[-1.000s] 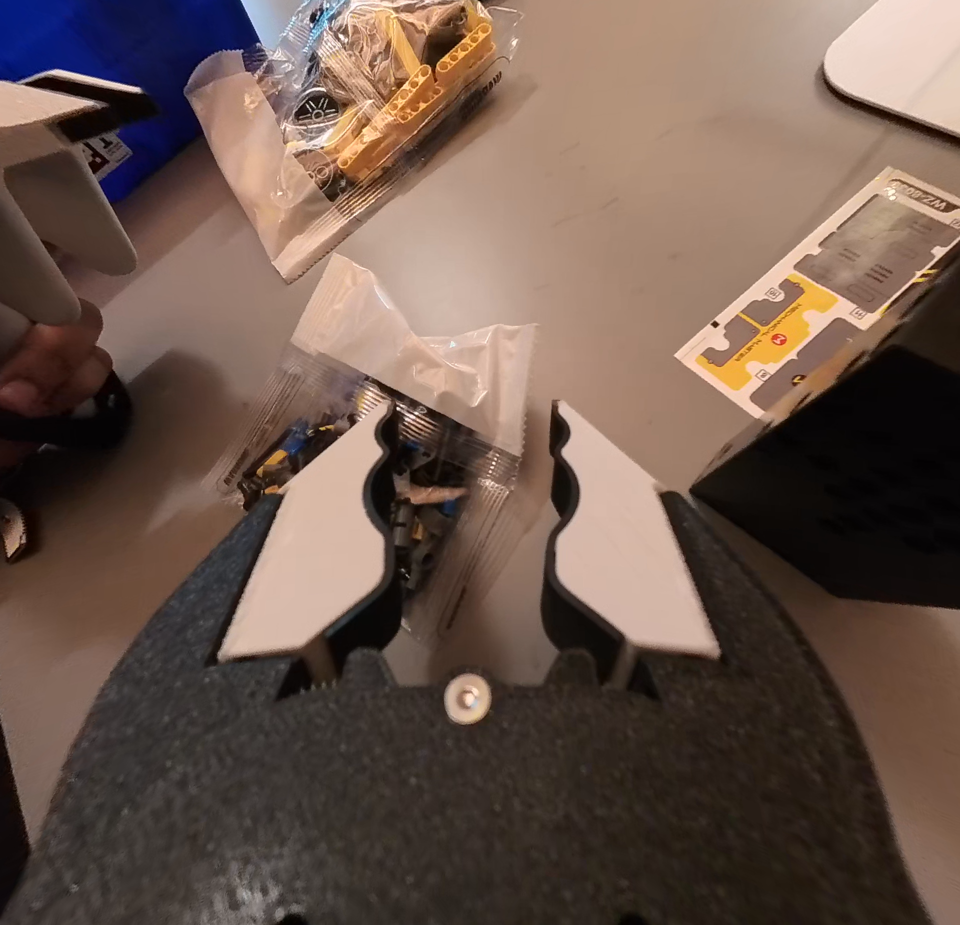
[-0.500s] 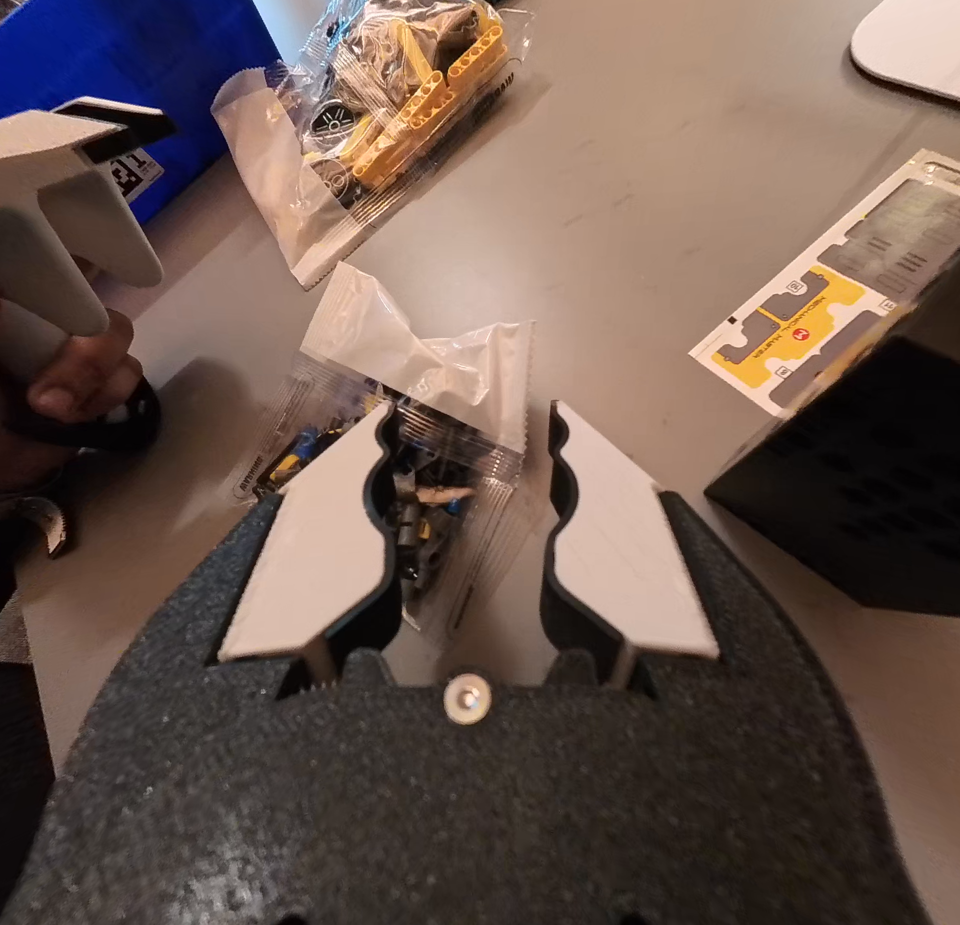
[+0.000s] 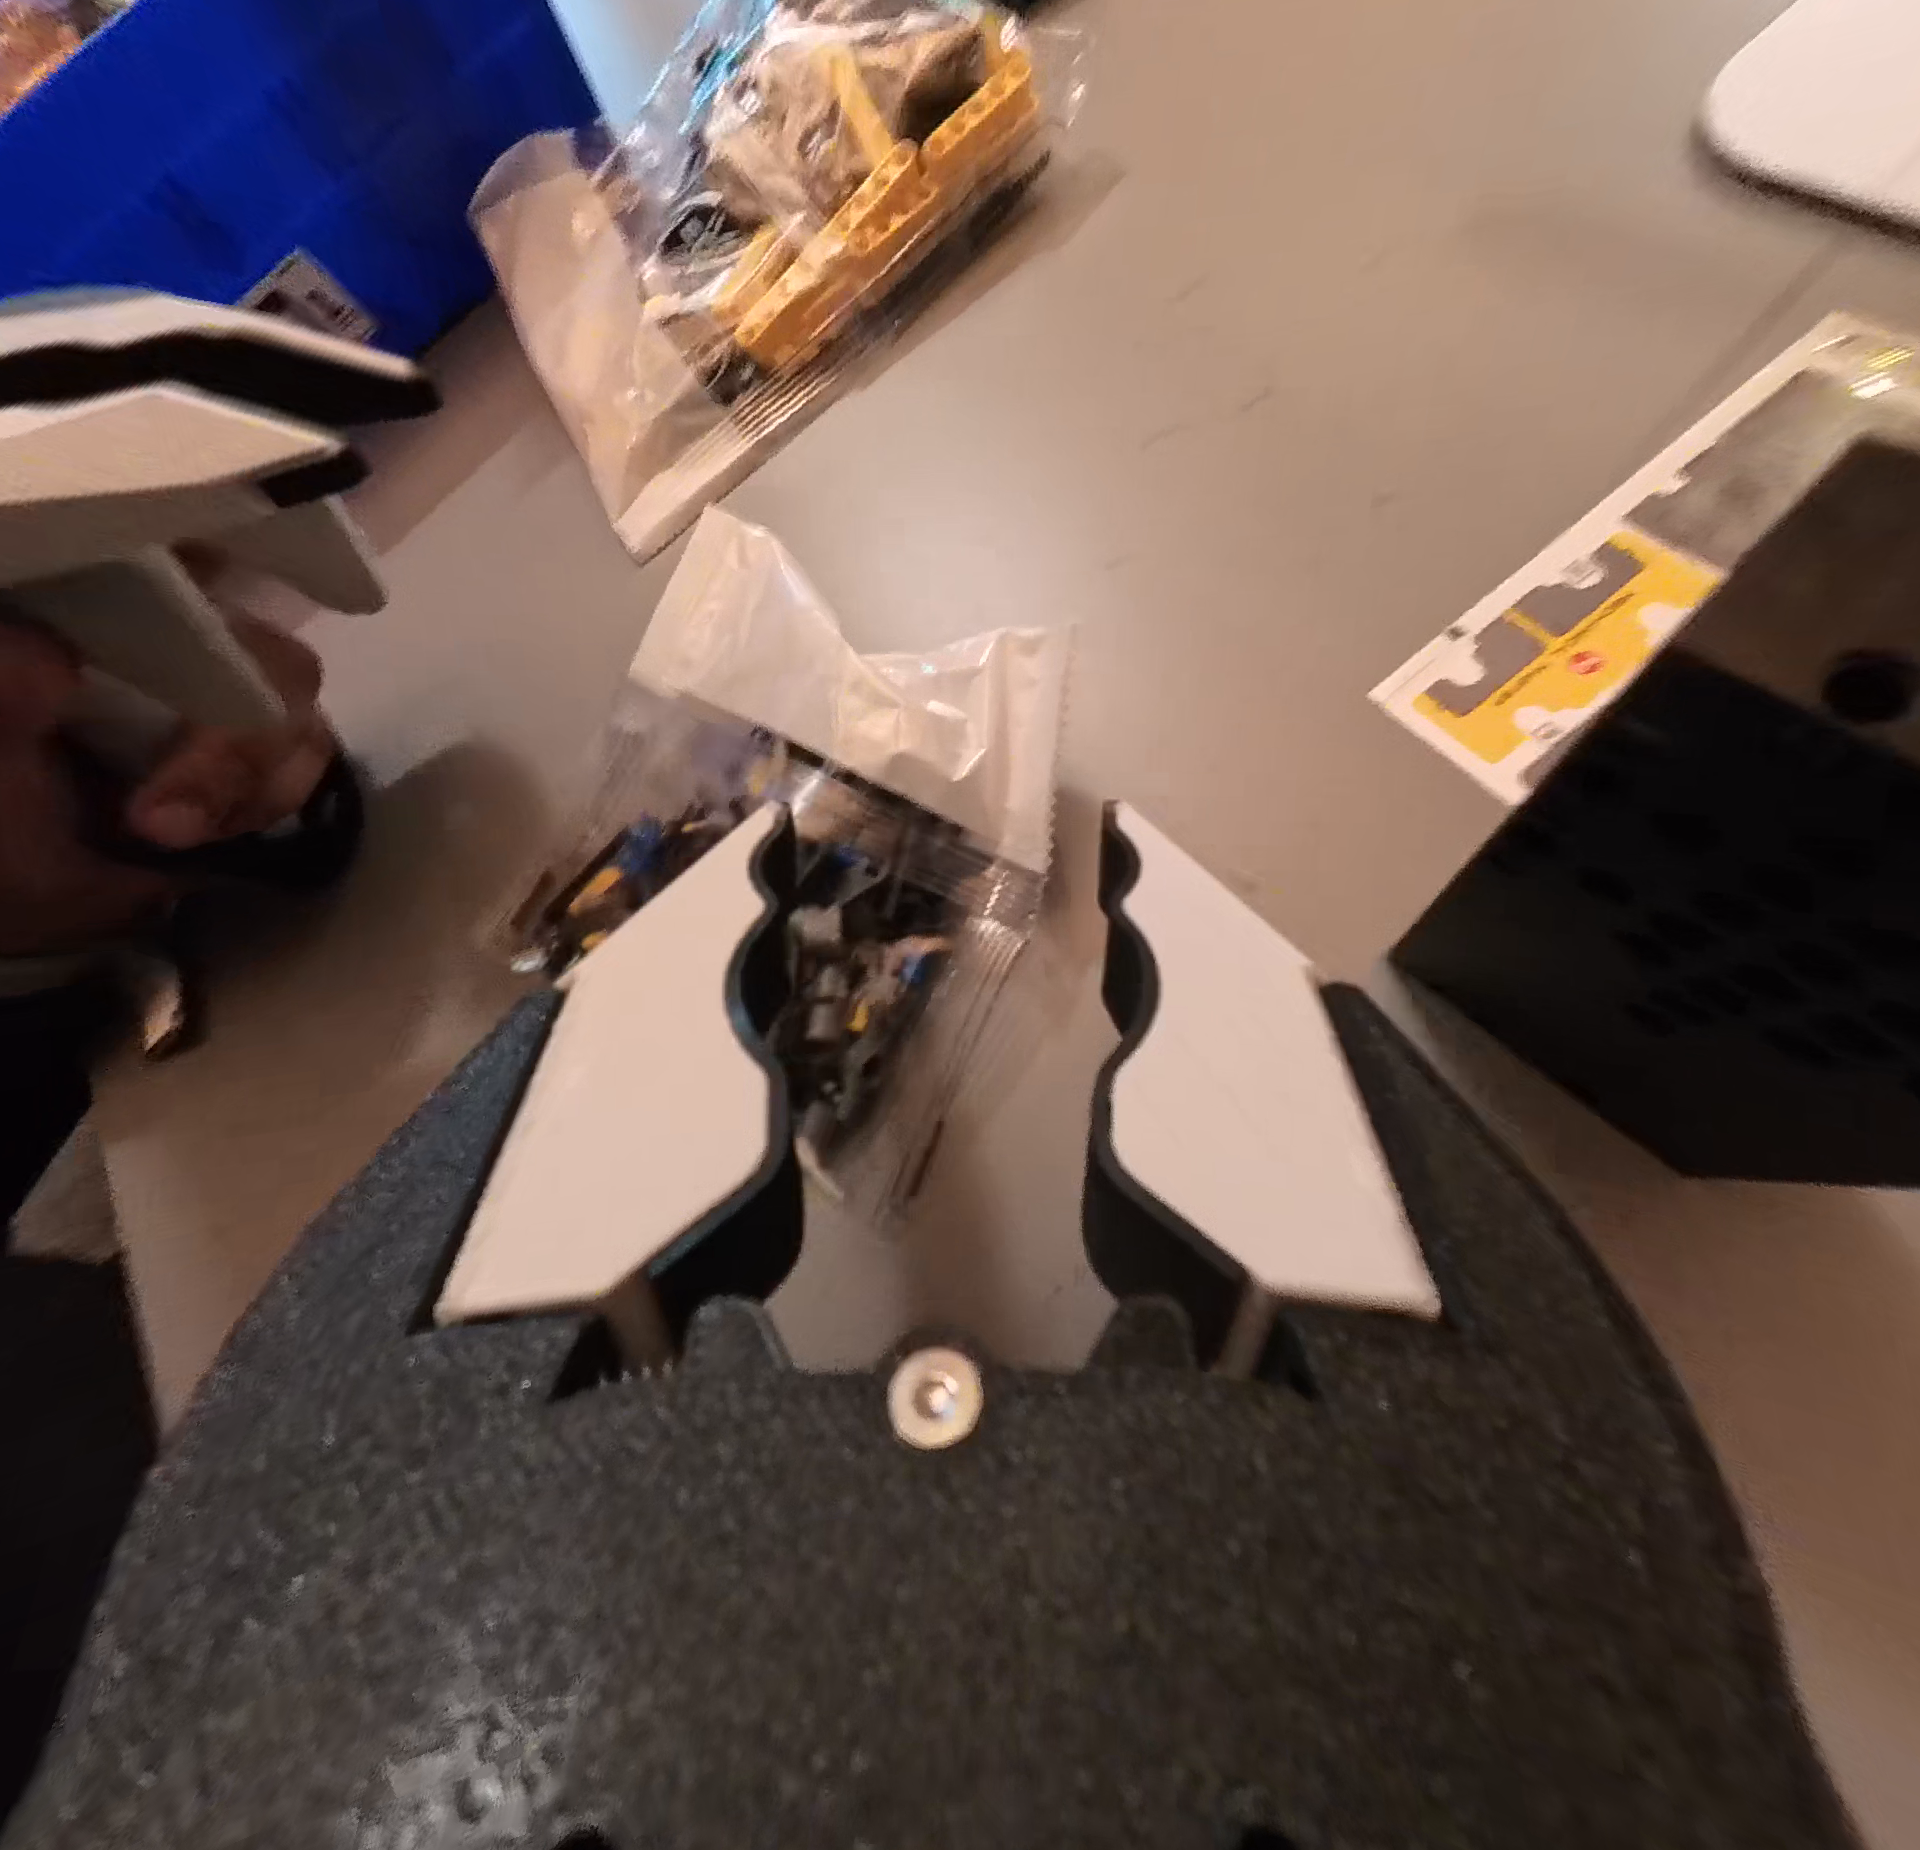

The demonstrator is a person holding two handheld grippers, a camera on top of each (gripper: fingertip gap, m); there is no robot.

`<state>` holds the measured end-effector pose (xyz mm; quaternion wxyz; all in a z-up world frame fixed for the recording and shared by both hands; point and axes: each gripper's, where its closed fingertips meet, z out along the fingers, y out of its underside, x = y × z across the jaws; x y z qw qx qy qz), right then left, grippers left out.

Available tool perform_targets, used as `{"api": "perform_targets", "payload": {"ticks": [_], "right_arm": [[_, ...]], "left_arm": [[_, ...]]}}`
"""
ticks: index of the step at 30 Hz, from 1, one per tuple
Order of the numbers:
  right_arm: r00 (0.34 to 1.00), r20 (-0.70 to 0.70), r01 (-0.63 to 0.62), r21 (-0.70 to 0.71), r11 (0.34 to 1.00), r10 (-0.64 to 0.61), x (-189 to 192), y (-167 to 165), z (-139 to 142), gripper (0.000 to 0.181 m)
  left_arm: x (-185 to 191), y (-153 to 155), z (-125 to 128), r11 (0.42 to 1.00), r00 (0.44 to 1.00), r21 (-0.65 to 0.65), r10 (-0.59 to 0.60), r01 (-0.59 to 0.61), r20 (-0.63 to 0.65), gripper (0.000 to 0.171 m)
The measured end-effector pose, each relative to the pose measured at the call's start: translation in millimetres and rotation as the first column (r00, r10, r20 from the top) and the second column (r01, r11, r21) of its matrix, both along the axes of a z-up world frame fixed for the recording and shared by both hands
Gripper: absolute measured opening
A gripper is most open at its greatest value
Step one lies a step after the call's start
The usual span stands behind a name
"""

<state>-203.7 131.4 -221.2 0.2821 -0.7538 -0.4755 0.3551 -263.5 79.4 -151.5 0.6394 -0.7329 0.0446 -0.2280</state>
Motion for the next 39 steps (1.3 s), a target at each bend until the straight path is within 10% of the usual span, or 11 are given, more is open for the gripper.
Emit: {"api": "perform_targets", "payload": {"ticks": [18,33,39], "right_arm": [[0.988,0.119,-0.105,0.023,0.994,0.102,-4.6,-18.3,-26.8,0.036],[0.99,0.089,-0.113,-0.004,0.994,0.113,-5.5,-19.3,-23.8,0.054],[0.988,0.005,-0.153,0.188,0.97,0.155,-15.3,-23.0,7.6,0.057]], "left_arm": [[0.9,3.3,-5.0,0.999,0.999,-0.029,0.018,-0.019,-0.027,0.016],[-0.6,1.4,-1.9,1.0,0.999,-0.008,0.027,-0.027,-0.022,0.016],[-3.2,1.4,-1.1,0.999,0.999,-0.007,0.032,-0.032,-0.003,0.016]]}}
